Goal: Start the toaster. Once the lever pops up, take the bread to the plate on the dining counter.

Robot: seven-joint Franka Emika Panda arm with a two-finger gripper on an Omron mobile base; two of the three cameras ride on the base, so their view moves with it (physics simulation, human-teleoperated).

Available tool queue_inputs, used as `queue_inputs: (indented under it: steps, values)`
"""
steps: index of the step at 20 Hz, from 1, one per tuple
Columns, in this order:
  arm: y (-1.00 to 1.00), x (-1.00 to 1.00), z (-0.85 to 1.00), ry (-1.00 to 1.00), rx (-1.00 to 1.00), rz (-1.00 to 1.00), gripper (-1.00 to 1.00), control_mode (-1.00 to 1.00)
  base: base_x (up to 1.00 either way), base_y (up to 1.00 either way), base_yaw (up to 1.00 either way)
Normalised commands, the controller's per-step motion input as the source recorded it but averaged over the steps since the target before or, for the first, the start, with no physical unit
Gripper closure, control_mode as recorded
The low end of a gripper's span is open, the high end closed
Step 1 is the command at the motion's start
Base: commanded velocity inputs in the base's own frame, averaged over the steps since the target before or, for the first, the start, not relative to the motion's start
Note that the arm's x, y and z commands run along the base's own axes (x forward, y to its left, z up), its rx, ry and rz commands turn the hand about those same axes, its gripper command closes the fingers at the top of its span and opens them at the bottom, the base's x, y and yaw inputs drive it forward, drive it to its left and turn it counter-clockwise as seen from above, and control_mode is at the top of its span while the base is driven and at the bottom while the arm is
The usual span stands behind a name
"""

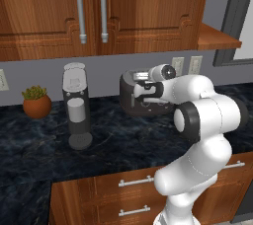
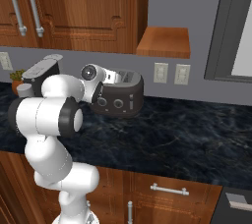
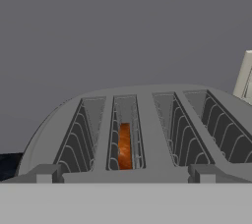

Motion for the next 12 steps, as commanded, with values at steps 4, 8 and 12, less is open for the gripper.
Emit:
queue_inputs:
  steps: [4, 8, 12]
  values:
    - [0.00, 0.00, 0.00, 0.00, 0.00, 0.00, -1.00, -1.00, 0.00, 0.00, 0.00]
    - [0.00, 0.00, 0.00, 0.00, 0.00, 0.00, -1.00, -1.00, 0.00, 0.00, 0.00]
    - [0.00, 0.00, 0.00, 0.00, 0.00, 0.00, -1.00, -1.00, 0.00, 0.00, 0.00]
